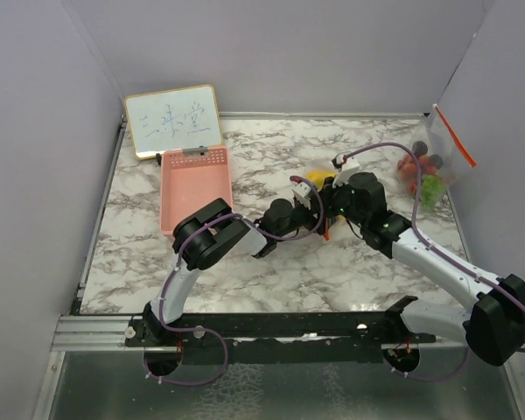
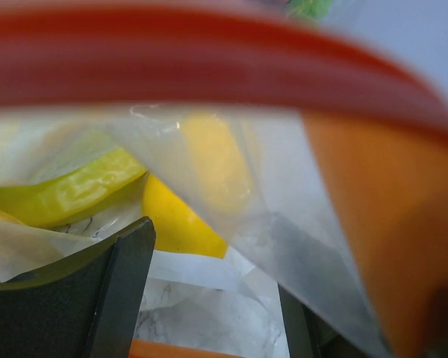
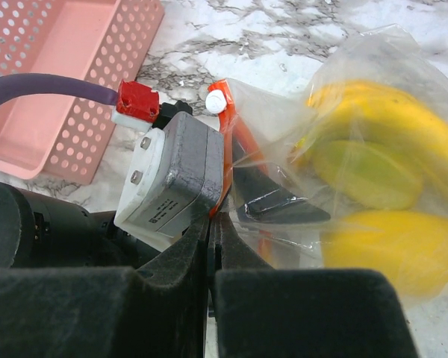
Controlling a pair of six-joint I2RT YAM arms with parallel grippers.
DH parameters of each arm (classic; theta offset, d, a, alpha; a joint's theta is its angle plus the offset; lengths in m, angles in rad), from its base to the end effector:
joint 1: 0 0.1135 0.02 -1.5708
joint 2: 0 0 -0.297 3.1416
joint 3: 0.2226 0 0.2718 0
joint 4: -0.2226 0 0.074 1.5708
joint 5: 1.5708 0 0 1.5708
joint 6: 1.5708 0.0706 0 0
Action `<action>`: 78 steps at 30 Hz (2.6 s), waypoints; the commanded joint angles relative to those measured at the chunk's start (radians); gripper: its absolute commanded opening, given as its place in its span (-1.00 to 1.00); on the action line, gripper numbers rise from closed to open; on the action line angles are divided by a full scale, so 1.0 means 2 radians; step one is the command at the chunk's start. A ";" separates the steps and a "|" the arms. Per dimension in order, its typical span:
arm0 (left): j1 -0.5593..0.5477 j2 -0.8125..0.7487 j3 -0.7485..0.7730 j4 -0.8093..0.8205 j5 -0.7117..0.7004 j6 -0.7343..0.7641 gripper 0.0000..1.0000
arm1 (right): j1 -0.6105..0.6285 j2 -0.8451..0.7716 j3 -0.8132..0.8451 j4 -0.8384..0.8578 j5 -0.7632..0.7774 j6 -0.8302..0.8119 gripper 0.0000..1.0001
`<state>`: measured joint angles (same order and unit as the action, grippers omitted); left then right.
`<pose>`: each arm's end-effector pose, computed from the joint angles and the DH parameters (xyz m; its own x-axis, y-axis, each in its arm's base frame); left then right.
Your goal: Open the zip-top bag and remove the fake food
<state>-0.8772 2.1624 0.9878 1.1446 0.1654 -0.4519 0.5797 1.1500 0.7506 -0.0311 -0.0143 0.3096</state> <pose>0.3023 -0.3818 0.1343 -0.3944 -0.1993 -0.8971 0.7686 0.4635 -0.4409 0.2485 0.1639 0.2764 -0.5027 0.0350 -0.8637 -0.4256 0.8596 0.2826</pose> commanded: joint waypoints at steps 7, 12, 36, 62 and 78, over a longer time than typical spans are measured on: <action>-0.013 0.034 0.043 -0.059 0.003 0.044 0.07 | 0.008 0.008 0.027 0.028 -0.038 0.009 -0.95; -0.016 0.031 0.037 -0.077 -0.008 0.046 -0.56 | 0.008 0.001 0.011 0.037 -0.036 0.017 -0.95; -0.018 -0.011 -0.035 -0.006 -0.033 -0.077 0.19 | 0.008 -0.037 -0.063 0.169 -0.022 0.142 -0.95; 0.021 0.041 -0.034 0.088 0.062 -0.141 0.74 | 0.009 -0.024 -0.103 0.261 -0.103 0.157 -0.95; -0.045 0.049 0.050 -0.068 -0.070 0.018 0.72 | 0.008 0.037 -0.144 0.395 -0.182 0.272 -0.95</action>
<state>-0.8959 2.2436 1.0359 1.1194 0.0593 -0.5812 0.5617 1.1954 0.4683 0.5480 -0.2161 0.7330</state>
